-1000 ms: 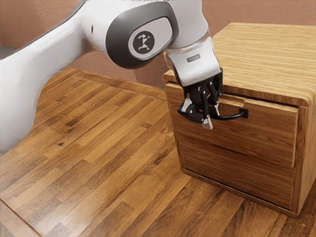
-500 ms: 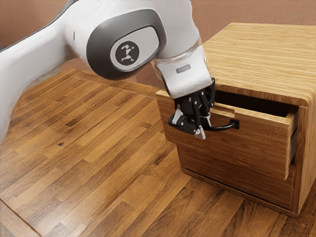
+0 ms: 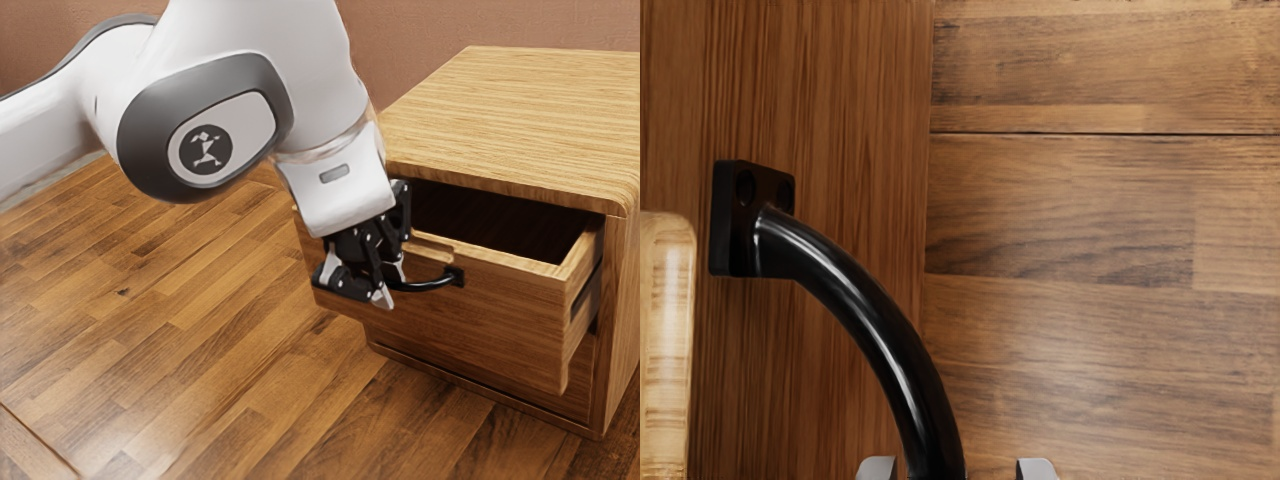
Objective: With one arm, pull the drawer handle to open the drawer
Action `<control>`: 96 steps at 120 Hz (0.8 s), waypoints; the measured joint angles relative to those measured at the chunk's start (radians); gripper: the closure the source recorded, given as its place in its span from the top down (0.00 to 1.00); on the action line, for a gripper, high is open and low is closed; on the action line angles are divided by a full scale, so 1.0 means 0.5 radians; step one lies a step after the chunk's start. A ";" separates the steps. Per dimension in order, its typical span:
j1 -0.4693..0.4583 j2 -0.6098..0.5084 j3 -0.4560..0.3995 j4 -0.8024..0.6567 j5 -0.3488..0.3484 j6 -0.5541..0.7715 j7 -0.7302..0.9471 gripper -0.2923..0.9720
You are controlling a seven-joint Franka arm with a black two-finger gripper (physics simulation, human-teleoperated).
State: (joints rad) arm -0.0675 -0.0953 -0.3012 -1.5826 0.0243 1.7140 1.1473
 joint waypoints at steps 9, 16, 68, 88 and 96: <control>0.008 -0.069 -0.001 -0.060 -0.019 0.022 -0.002 0.27; 0.015 -0.117 -0.002 -0.102 -0.036 0.035 -0.004 0.27; 0.033 -0.423 -0.004 -0.439 -0.189 0.118 -0.010 0.28; 0.031 -0.526 -0.012 -0.528 -0.228 0.133 -0.012 0.28; 0.031 -0.572 -0.014 -0.575 -0.241 0.139 -0.012 0.28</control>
State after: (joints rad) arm -0.0521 -0.3814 -0.3080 -1.8702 -0.0964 1.7836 1.1412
